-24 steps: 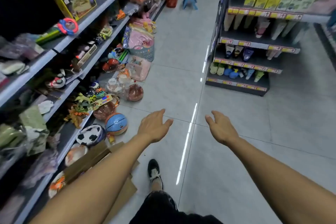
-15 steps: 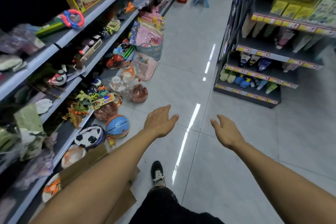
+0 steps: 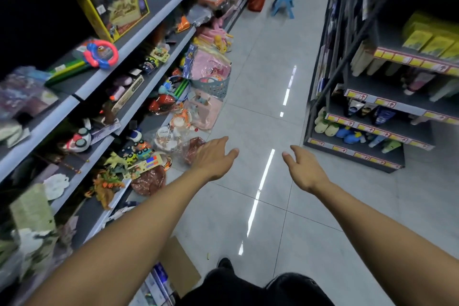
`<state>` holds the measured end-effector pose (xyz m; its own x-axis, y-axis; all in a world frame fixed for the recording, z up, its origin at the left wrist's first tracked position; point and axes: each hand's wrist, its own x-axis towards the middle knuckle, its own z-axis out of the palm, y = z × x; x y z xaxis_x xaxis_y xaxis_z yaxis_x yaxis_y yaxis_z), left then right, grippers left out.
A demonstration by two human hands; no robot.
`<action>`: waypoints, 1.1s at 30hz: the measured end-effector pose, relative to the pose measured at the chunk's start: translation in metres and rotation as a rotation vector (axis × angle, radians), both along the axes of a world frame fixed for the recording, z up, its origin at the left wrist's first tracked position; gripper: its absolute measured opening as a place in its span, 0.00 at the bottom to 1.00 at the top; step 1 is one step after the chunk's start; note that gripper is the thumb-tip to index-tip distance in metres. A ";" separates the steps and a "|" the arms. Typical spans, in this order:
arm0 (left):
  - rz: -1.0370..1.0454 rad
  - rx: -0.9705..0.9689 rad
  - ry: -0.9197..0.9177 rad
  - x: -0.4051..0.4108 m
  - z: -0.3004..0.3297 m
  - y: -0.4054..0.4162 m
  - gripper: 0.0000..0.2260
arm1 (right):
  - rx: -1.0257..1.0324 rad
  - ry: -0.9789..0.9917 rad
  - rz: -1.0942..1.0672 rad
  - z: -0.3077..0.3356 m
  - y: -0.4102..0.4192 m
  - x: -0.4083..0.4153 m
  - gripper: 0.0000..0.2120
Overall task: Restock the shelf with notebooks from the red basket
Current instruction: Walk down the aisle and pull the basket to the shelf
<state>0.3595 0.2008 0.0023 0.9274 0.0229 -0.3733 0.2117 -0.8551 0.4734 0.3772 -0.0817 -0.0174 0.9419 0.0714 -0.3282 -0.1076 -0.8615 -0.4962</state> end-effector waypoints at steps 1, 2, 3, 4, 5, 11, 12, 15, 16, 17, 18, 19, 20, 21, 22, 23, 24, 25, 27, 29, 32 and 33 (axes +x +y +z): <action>0.001 0.002 0.005 0.011 -0.001 0.001 0.32 | 0.001 0.003 0.000 -0.002 0.000 0.010 0.33; -0.004 0.004 0.010 0.023 -0.001 0.001 0.32 | 0.002 0.006 -0.004 -0.004 0.000 0.021 0.33; -0.016 0.009 0.012 0.035 -0.001 0.000 0.31 | 0.003 0.011 -0.010 -0.005 -0.001 0.033 0.33; -0.029 0.015 0.013 0.047 -0.001 -0.002 0.31 | 0.005 0.015 -0.015 -0.005 -0.002 0.044 0.33; -0.039 0.020 0.015 0.059 -0.001 -0.004 0.31 | 0.006 0.018 -0.019 -0.007 -0.005 0.055 0.33; -0.050 0.042 0.007 0.148 -0.004 -0.033 0.31 | 0.014 0.010 -0.015 -0.010 -0.031 0.142 0.33; -0.044 0.044 0.003 0.165 -0.003 -0.039 0.31 | 0.018 0.006 -0.014 -0.011 -0.037 0.159 0.33; -0.030 0.051 -0.004 0.214 0.003 -0.063 0.31 | 0.023 0.000 -0.012 -0.007 -0.060 0.211 0.33; -0.025 0.053 -0.008 0.231 0.005 -0.071 0.31 | 0.025 -0.001 -0.009 -0.006 -0.069 0.228 0.33; -0.020 0.053 -0.015 0.248 0.008 -0.080 0.31 | 0.026 -0.002 -0.004 -0.004 -0.078 0.245 0.33; -0.013 0.052 -0.025 0.264 0.010 -0.089 0.31 | 0.024 -0.005 0.004 -0.002 -0.086 0.263 0.33; -0.006 0.053 -0.034 0.280 0.013 -0.097 0.31 | 0.024 -0.006 0.013 -0.001 -0.095 0.281 0.33; -0.001 0.055 -0.041 0.296 0.015 -0.104 0.31 | 0.025 -0.010 0.024 0.002 -0.102 0.298 0.33; 0.003 0.057 -0.044 0.311 0.017 -0.112 0.31 | 0.026 -0.016 0.035 0.004 -0.109 0.315 0.33; 0.004 0.057 -0.042 0.326 0.018 -0.118 0.31 | 0.024 -0.025 0.047 0.006 -0.116 0.331 0.32; 0.003 0.055 -0.037 0.340 0.019 -0.124 0.31 | 0.019 -0.033 0.058 0.008 -0.122 0.346 0.32; 0.002 0.054 -0.033 0.353 0.020 -0.130 0.31 | 0.013 -0.039 0.068 0.010 -0.127 0.360 0.32; 0.003 0.053 -0.033 0.365 0.020 -0.134 0.31 | 0.007 -0.044 0.077 0.011 -0.132 0.373 0.32; 0.007 0.052 -0.038 0.388 0.021 -0.140 0.31 | 0.002 -0.042 0.091 0.011 -0.140 0.399 0.32; 0.014 0.051 -0.038 0.409 0.021 -0.144 0.31 | -0.008 -0.038 0.110 0.010 -0.147 0.424 0.32; 0.019 0.055 -0.041 0.442 0.016 -0.144 0.31 | -0.028 -0.032 0.118 0.007 -0.151 0.460 0.33; 0.021 0.051 -0.035 0.453 0.015 -0.143 0.32 | -0.031 -0.030 0.120 0.005 -0.151 0.472 0.33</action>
<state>0.8122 0.0576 0.0176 0.9391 0.0610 -0.3381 0.2141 -0.8736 0.4370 0.8488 -0.2327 -0.0120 0.9365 0.1747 -0.3041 0.0118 -0.8823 -0.4705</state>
